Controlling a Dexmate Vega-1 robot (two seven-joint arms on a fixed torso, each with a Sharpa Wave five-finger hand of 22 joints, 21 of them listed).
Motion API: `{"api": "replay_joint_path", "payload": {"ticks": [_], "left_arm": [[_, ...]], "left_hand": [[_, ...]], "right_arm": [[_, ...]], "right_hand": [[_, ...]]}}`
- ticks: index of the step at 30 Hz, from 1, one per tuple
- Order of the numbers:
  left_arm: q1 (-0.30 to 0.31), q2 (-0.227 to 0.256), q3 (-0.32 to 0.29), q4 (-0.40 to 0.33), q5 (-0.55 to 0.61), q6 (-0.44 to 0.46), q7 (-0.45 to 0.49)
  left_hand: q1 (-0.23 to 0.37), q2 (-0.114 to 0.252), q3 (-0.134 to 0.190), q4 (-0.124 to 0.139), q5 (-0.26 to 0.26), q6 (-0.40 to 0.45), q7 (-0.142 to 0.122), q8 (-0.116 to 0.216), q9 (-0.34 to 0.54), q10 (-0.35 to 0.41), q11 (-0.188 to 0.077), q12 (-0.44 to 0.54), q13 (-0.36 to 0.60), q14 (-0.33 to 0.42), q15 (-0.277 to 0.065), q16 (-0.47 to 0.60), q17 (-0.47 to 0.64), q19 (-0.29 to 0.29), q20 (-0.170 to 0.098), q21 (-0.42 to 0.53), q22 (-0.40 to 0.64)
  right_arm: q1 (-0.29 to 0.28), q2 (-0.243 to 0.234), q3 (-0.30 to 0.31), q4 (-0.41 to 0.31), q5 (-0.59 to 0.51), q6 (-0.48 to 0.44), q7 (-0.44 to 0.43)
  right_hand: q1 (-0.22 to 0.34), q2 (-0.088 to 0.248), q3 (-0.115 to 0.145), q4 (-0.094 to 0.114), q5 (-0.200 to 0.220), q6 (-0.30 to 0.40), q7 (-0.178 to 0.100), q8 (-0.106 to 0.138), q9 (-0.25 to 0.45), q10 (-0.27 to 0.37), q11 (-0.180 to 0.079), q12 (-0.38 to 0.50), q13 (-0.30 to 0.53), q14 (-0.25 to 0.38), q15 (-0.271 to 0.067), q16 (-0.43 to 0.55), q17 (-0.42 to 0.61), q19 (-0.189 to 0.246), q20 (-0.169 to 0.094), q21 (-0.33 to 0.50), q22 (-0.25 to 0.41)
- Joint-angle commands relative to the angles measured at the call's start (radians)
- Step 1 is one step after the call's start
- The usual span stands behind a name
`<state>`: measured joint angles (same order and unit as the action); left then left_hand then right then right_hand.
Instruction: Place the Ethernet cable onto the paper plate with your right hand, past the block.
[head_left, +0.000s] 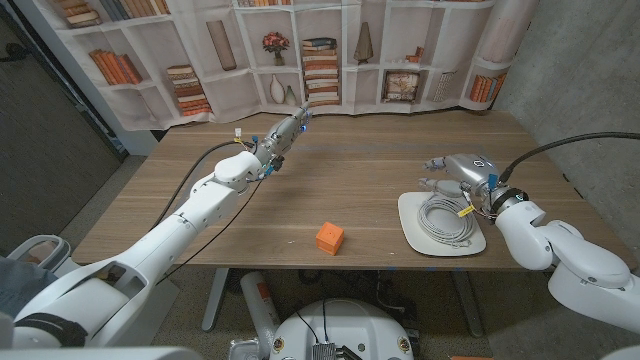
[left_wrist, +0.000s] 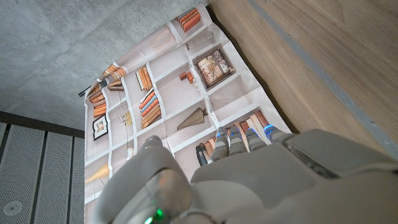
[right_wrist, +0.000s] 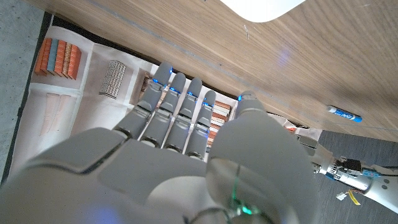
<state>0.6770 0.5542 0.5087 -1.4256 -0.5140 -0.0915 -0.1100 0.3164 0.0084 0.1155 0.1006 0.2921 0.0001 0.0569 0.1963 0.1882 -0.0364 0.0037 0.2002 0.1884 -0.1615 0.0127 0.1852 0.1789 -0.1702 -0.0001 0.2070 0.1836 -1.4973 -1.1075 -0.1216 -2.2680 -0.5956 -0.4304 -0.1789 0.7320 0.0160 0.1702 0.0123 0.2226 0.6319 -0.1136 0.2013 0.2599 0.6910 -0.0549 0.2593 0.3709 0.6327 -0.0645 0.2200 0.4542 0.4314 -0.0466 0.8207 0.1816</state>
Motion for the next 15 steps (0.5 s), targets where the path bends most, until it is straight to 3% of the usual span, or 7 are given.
{"api": "replay_joint_path", "payload": {"ticks": [1,15], "left_arm": [[0.018,0.013,-0.008,-0.027,-0.004,0.012,0.015],[0.030,0.018,-0.011,-0.028,-0.010,0.005,0.011]], "left_hand": [[0.002,0.007,-0.006,-0.001,-0.002,0.003,0.001,0.004,0.002,-0.002,-0.003,0.006,0.002,-0.001,-0.003,0.003,0.004,-0.095,0.005,0.000,0.003],[0.003,0.008,-0.009,-0.002,-0.003,0.003,0.001,0.004,0.002,-0.002,-0.003,0.006,0.002,0.000,-0.002,0.003,0.004,-0.095,0.005,0.000,0.003]], "right_arm": [[0.058,-0.005,-0.024,0.022,0.004,0.019,-0.007],[0.067,-0.019,-0.026,0.008,-0.004,0.005,-0.002]], "right_hand": [[0.005,0.011,0.006,0.001,0.003,0.002,0.011,0.005,0.002,0.004,0.001,0.006,0.002,0.007,-0.074,0.007,0.001,0.002,-0.108,-0.001,0.002],[0.004,0.013,0.008,-0.001,0.002,0.002,0.010,0.006,-0.002,0.005,0.003,0.007,0.000,0.009,-0.074,0.009,-0.001,0.004,-0.109,-0.004,0.002]]}}
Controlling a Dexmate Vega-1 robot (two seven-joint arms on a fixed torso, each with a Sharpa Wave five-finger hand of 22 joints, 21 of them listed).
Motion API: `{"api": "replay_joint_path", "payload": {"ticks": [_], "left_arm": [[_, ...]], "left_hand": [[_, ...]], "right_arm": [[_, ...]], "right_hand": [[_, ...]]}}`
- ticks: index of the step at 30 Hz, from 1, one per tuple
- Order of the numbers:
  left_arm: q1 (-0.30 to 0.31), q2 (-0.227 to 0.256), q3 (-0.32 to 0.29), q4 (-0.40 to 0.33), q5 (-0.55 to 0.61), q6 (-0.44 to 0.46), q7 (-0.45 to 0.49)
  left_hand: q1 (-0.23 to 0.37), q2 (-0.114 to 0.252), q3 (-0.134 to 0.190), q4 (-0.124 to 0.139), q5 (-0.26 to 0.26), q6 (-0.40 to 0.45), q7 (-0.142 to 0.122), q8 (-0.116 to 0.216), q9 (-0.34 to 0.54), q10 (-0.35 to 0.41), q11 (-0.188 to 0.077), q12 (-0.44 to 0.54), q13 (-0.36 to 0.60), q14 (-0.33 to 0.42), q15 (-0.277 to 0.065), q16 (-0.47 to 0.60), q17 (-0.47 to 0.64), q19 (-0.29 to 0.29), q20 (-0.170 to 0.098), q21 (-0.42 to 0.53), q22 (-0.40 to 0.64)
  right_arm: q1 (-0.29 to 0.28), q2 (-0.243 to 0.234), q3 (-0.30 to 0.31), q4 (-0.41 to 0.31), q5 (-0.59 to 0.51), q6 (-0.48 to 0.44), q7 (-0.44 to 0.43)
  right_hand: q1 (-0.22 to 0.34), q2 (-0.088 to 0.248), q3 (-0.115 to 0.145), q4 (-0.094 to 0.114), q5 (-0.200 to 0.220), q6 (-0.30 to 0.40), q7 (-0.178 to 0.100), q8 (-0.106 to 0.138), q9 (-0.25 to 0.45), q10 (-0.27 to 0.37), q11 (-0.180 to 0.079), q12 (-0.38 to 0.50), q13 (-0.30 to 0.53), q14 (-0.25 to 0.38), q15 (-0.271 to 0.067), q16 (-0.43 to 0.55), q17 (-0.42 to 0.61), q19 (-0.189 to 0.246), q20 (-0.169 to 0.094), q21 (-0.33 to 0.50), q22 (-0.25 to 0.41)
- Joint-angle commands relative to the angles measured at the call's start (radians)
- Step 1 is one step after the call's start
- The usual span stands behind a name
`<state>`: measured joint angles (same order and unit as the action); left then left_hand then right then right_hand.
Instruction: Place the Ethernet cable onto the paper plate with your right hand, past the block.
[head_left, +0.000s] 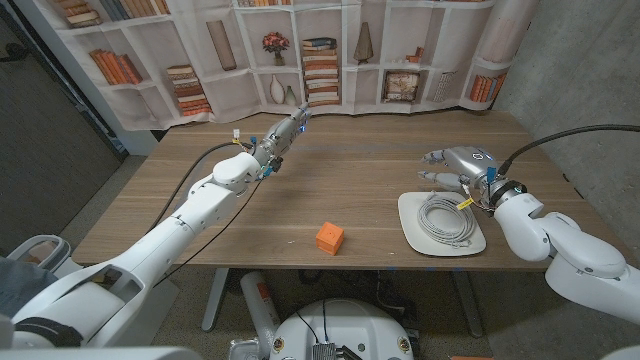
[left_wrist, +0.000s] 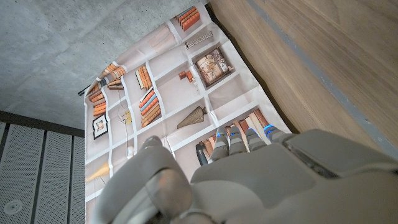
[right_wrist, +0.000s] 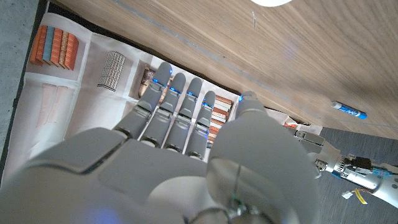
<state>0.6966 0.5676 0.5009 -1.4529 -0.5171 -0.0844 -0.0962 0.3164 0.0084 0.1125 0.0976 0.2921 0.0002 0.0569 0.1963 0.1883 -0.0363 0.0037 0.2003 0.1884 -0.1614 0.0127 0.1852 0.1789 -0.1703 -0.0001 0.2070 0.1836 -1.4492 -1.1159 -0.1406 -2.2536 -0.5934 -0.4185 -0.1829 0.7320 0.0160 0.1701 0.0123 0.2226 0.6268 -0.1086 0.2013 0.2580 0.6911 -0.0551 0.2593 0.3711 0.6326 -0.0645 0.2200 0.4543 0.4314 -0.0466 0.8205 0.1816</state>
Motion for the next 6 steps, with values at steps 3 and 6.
{"api": "replay_joint_path", "payload": {"ticks": [3,6], "left_arm": [[0.013,0.009,-0.006,-0.003,-0.013,0.003,-0.008],[0.014,0.015,-0.009,-0.002,-0.016,0.004,-0.013]], "left_hand": [[0.004,0.008,-0.006,0.001,-0.003,0.003,0.002,0.004,0.002,-0.002,-0.002,0.006,0.002,0.000,-0.002,0.003,0.004,-0.096,0.005,0.000,0.003],[0.004,0.008,-0.007,0.001,-0.003,0.004,0.002,0.005,0.002,-0.001,0.000,0.006,0.002,0.000,-0.002,0.003,0.004,-0.095,0.005,0.000,0.003]], "right_arm": [[0.025,-0.011,-0.014,-0.010,-0.008,-0.014,0.009],[0.032,-0.009,-0.025,-0.014,-0.010,-0.022,0.016]], "right_hand": [[0.003,0.013,0.008,-0.001,0.002,0.007,0.005,0.006,0.000,0.005,0.003,0.007,0.000,0.008,-0.073,0.009,-0.001,0.004,-0.108,-0.005,0.002],[0.003,0.013,0.008,-0.002,0.002,0.006,0.005,0.006,-0.001,0.004,0.002,0.007,0.000,0.008,-0.072,0.009,-0.002,0.005,-0.108,-0.006,0.002]]}}
